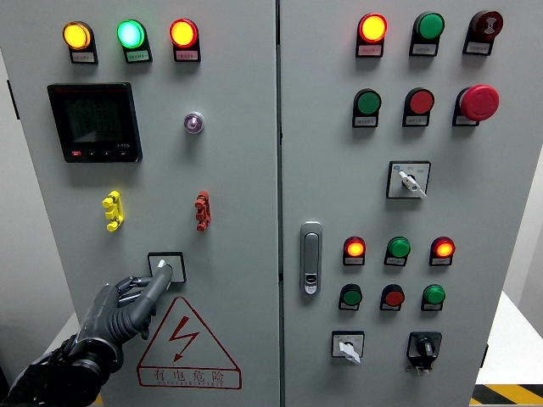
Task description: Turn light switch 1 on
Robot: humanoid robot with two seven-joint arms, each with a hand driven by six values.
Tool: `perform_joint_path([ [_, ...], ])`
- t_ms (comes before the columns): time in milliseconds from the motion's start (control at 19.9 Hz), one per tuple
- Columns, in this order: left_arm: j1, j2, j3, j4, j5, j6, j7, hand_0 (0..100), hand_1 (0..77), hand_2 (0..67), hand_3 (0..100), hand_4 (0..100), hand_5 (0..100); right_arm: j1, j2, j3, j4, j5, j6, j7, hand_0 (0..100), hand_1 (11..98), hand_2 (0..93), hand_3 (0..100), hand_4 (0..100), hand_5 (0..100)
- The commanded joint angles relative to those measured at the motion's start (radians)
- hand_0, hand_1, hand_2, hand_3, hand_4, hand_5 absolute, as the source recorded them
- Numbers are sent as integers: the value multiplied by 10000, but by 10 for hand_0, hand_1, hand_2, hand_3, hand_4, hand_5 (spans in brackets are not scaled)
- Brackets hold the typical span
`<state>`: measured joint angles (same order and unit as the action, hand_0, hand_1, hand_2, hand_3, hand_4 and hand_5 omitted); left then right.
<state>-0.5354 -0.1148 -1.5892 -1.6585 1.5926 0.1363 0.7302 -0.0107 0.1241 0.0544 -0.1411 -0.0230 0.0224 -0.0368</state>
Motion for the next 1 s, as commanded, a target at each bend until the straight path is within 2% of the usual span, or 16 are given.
perform_joint_path([
  [0,0,-3,0,2,-3,-29,31,246,466,488,942,1000,963,0,2,-7,0,0,5,0,0,200,0,197,194,105],
  [652,-92,13,0,18,-3,-13,46,168,461,490,944,1000,964,0,-13,-7,0,0,-10,0,0,198,0,197,194,105],
  [953,-184,13,16,79,-3,-13,61,103,467,490,947,1000,965,0,2,8,0,0,-10,0,0,197,0,197,194,105],
])
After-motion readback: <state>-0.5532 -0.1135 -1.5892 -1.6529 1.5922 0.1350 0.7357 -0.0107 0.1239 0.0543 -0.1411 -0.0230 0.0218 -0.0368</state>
